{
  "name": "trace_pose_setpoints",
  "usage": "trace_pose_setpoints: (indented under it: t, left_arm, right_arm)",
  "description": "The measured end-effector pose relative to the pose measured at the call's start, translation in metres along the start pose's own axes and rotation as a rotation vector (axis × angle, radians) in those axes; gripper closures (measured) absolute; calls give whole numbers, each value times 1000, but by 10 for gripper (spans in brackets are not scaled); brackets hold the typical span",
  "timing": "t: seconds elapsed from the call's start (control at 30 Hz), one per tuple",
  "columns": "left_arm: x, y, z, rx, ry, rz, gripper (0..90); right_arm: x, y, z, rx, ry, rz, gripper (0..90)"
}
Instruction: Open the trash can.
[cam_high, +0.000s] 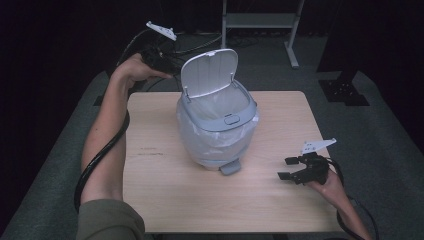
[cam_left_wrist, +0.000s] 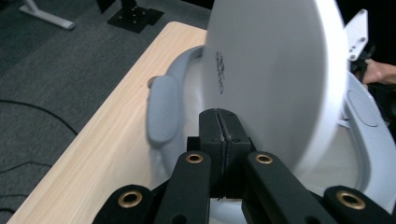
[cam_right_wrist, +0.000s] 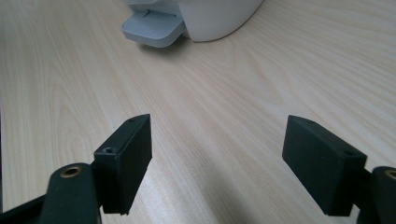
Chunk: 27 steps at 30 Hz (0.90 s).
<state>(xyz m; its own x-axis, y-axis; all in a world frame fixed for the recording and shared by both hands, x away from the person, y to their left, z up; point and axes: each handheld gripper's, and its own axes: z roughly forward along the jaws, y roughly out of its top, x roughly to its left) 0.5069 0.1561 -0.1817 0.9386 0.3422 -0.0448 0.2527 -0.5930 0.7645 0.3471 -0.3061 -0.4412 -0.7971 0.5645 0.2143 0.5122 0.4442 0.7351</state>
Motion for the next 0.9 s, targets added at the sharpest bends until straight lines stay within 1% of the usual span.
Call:
trace_pose_setpoints:
  t: [0.03, 0.13, 0.33, 0.47, 0.53, 0.6, 0.77, 0.9]
  left_arm:
    - [-2, 1, 1, -2, -10, 3, 899]
    - [-9, 2, 6, 5, -18, 16, 898]
    - [-21, 1, 10, 20, -20, 34, 899]
    - [-27, 0, 15, 27, -38, 39, 898]
    - [-31, 1, 18, 41, -50, 51, 894]
    - [-35, 2, 22, 42, -61, 57, 892]
    - [-41, 8, 30, 56, -72, 84, 886]
    - [-42, 11, 34, 67, -76, 91, 884]
  right_arm:
    - [0, 0, 0, -2, -1, -2, 229]
    - [1, 1, 0, -2, -3, -4, 229]
    - [4, 2, 0, -2, -1, -18, 229]
    - [5, 2, 1, 1, 2, -24, 229]
    - [6, 2, 2, 3, 4, -23, 229]
    - [7, 3, 3, 4, 6, -25, 229]
    - [6, 2, 1, 0, 3, -23, 229]
    - [6, 0, 1, 2, 2, -19, 229]
